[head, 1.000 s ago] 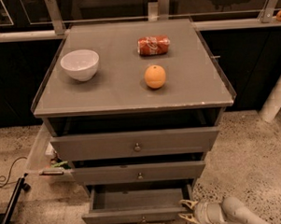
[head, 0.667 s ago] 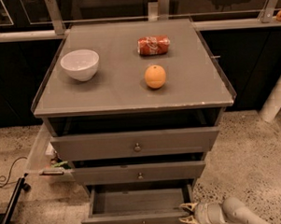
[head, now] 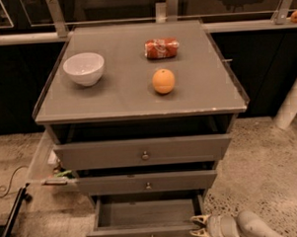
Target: Open bottom drawer
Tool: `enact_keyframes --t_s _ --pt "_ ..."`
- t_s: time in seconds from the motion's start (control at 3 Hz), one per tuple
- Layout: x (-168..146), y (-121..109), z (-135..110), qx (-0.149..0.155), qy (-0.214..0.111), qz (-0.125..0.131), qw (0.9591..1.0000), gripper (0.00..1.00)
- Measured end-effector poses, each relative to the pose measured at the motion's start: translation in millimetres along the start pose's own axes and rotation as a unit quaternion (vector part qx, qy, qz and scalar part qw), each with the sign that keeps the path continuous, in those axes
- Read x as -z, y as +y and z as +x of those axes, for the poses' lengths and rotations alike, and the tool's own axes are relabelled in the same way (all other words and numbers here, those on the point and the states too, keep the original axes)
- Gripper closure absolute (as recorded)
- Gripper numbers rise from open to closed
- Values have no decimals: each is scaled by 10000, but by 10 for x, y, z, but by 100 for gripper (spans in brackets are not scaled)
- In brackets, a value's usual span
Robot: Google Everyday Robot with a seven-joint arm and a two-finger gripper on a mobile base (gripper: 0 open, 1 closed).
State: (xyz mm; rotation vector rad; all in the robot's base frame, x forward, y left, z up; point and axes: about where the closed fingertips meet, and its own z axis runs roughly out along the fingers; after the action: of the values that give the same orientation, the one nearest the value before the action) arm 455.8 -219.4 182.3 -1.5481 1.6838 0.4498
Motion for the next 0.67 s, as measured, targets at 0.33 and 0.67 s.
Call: enact_keyframes --t_s 0.33,0.67 --pt "57 164 25 -64 -36 38 10000 100" --pt "130 344 53 -139 -65 87 9998 100"
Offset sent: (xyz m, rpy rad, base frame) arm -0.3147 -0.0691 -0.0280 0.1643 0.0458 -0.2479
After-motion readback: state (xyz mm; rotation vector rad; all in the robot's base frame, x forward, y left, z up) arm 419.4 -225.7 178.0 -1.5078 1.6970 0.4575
